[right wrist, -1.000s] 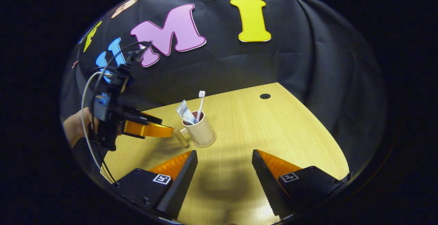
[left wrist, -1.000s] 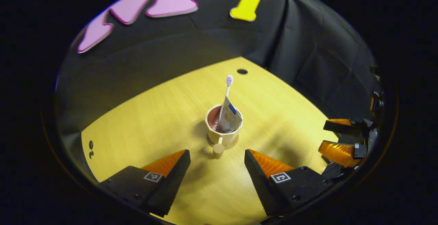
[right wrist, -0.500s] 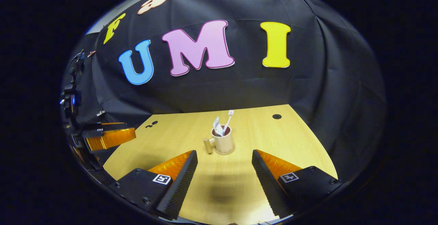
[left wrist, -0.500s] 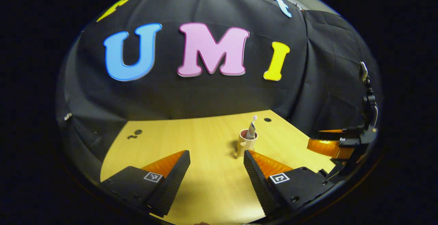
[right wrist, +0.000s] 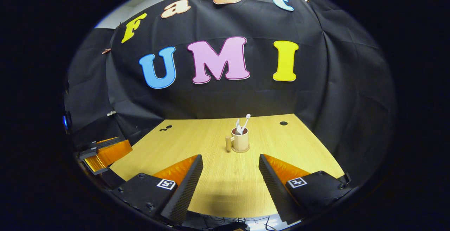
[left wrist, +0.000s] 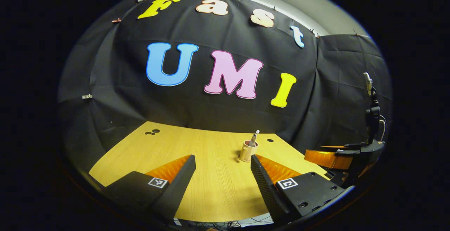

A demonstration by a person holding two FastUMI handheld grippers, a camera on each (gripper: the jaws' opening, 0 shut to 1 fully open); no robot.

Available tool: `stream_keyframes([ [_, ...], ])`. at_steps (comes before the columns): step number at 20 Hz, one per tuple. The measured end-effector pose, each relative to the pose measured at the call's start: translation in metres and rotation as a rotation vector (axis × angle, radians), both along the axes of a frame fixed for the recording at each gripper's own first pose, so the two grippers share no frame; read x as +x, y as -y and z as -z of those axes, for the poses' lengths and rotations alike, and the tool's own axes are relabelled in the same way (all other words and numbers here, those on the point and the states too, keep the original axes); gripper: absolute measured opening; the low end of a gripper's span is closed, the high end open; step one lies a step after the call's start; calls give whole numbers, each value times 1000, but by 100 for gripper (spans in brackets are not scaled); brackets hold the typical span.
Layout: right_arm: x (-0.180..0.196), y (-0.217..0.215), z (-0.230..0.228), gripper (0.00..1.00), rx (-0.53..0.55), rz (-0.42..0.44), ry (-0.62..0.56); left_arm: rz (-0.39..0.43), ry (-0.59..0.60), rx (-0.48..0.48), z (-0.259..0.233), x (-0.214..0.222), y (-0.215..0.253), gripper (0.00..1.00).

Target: Put the toothbrush and toothpaste on the desktop into the cup, then pick up the cup and place it on the coaster on the desktop.

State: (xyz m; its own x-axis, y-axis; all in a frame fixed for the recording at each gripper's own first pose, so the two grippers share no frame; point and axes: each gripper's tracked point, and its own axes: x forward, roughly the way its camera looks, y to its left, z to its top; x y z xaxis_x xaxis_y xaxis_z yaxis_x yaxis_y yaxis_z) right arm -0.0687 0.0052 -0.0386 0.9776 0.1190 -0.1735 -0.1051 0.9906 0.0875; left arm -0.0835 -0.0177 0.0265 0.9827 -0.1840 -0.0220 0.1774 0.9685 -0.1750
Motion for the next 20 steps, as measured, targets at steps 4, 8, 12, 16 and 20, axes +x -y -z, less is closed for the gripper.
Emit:
stream_keyframes([
  [4,-17,-13,5,98,-2,-7,-5,-4,3,29,3,-21,-13,98],
  [8,-25,-19,-8,98,4,-7,27,-12,13,37,-3,-29,-24,98],
  [12,-30,-15,-11,98,11,5,37,-36,24,43,-10,-29,-37,98],
  [16,-31,-6,-17,98,6,24,54,-48,67,59,-25,-27,-43,98],
  [20,-31,4,-25,98,16,50,75,-45,83,78,-28,-29,-41,98],
])
